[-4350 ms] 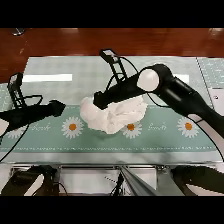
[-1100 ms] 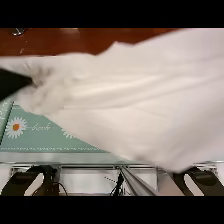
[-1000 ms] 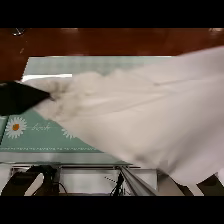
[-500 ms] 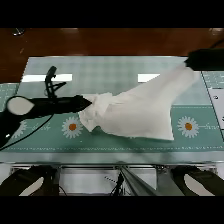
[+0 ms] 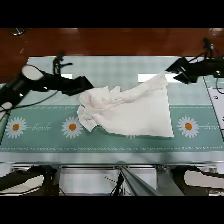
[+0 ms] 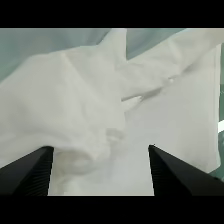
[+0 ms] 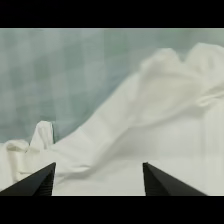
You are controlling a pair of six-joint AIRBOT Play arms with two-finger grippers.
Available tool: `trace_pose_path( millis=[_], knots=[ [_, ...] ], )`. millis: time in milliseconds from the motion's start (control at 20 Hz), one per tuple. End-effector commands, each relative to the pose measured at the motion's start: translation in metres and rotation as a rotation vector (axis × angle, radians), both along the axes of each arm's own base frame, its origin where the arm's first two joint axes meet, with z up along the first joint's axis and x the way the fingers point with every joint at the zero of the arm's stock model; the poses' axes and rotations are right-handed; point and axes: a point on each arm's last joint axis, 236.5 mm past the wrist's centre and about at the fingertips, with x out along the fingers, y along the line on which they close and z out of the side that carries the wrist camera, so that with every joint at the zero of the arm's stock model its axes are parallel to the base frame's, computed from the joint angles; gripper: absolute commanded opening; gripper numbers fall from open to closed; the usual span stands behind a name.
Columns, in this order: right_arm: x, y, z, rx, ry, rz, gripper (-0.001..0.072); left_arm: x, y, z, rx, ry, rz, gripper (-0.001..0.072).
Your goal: Fold the shirts.
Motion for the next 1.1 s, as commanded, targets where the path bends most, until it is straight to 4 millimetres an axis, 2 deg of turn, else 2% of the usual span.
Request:
trace_pose_path(
  millis=[0,50,100,150,200,300,400,600,950,1000,1050],
  knots=[
    [-0.064,-0.065,-0.002,-0.050,0.105,0.067,0.0619,-0.015,0.088,0.006,0.136,0.116,-0.030,0.0703],
    [-0.083,-0.091,-0.010,-0.117,0.145,0.023,0.0619,-0.023,0.109,0.000,0.131,0.169,0.001,0.0702],
    [-0.098,-0.109,-0.019,-0.130,0.163,-0.065,0.0619,-0.031,0.121,-0.011,0.119,0.217,0.027,0.0702],
    [-0.110,-0.113,-0.030,-0.103,0.173,-0.133,0.0619,-0.040,0.126,-0.026,0.110,0.265,0.045,0.0702],
    [-0.127,-0.106,-0.047,-0.049,0.200,-0.185,0.0619,-0.053,0.124,-0.044,0.104,0.312,0.035,0.0702],
    [-0.159,-0.076,-0.081,0.018,0.244,-0.184,0.0619,-0.076,0.109,-0.074,0.079,0.363,-0.042,0.0702],
    [-0.178,-0.051,-0.095,0.074,0.250,-0.156,0.0619,-0.084,0.084,-0.083,-0.018,0.346,-0.114,0.0702],
    [-0.188,-0.034,-0.098,0.121,0.249,-0.134,0.0619,-0.068,0.054,-0.091,-0.144,0.337,-0.091,0.0702],
    [-0.189,-0.032,-0.097,0.124,0.251,-0.129,0.0618,-0.091,0.015,-0.121,-0.131,0.418,-0.216,0.0691],
    [-0.189,-0.034,-0.098,0.118,0.250,-0.130,0.0618,-0.093,0.011,-0.122,-0.126,0.400,-0.250,0.0452],
    [-0.190,-0.037,-0.101,0.100,0.256,-0.130,0.0618,-0.094,0.010,-0.121,-0.125,0.394,-0.263,0.0062]
  ],
)
